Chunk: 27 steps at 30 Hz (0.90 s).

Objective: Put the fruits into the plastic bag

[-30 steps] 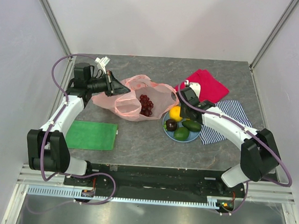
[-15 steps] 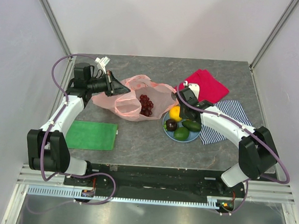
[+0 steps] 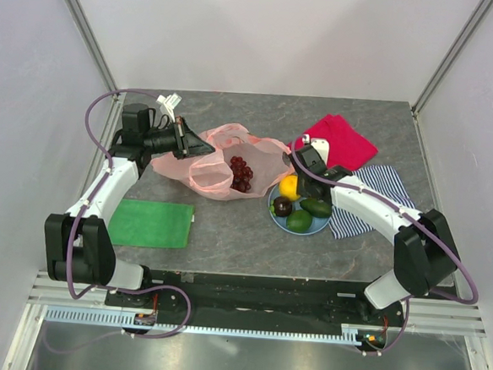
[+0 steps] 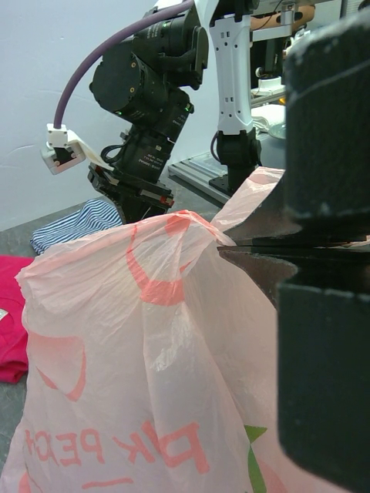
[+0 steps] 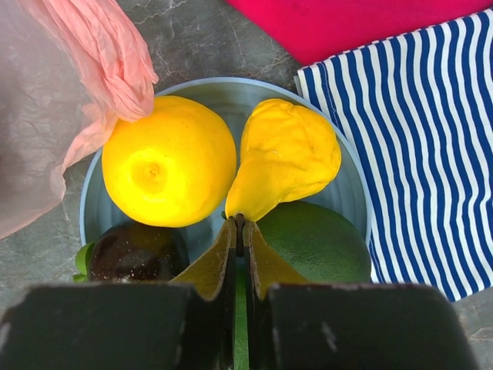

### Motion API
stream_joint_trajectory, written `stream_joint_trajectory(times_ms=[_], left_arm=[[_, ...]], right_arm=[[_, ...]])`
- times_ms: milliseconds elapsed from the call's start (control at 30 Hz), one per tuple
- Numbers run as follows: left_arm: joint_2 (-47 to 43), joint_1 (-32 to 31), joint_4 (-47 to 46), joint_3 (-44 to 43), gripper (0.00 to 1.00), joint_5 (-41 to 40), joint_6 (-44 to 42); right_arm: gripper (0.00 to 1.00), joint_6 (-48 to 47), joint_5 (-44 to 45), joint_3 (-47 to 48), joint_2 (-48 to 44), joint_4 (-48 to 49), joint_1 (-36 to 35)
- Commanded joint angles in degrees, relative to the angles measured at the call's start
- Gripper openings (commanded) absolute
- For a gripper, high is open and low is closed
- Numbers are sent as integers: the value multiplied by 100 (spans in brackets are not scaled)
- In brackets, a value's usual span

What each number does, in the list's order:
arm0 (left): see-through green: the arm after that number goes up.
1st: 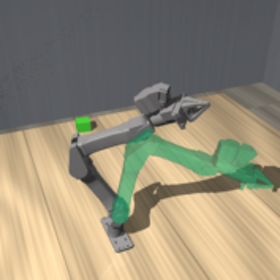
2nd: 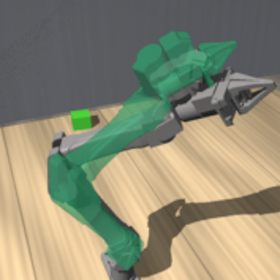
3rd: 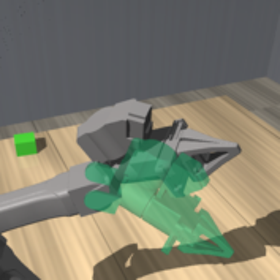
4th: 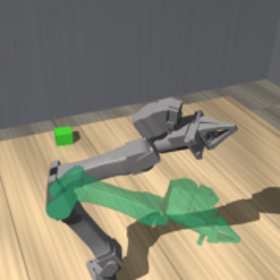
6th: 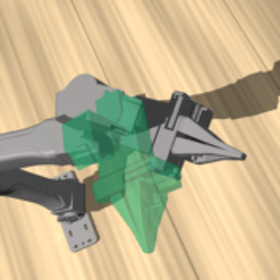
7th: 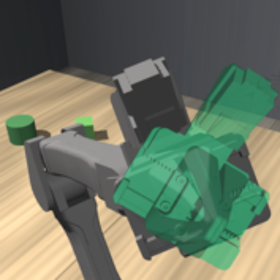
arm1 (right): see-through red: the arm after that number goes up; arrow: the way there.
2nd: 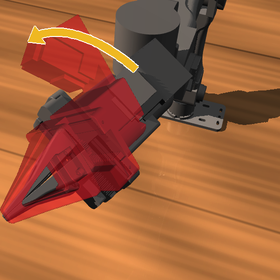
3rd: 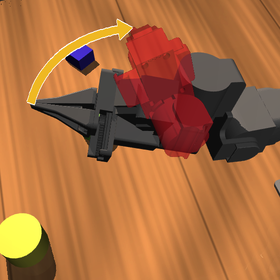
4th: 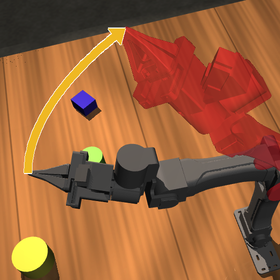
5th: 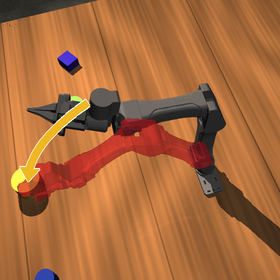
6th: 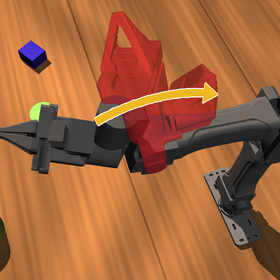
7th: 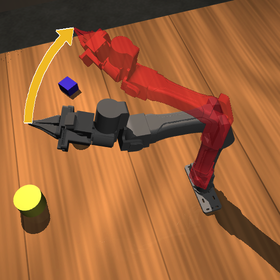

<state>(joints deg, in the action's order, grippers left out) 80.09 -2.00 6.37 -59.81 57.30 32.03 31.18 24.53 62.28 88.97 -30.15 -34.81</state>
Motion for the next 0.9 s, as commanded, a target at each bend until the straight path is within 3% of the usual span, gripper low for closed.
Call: stream_joint_trajectory(times_ms=[0,733,867], left_arm=[[-73,24,-31,-136,2,97,-197],[-73,15,-31,-136,2,106,-206],[-91,15,-31,-127,1,115,-206]], right_arm=[[0,-94,245,170,-222,-201,9],[0,-217,754,399,-1004,-755,0],[0,-261,291,644,-1293,-826,0]])
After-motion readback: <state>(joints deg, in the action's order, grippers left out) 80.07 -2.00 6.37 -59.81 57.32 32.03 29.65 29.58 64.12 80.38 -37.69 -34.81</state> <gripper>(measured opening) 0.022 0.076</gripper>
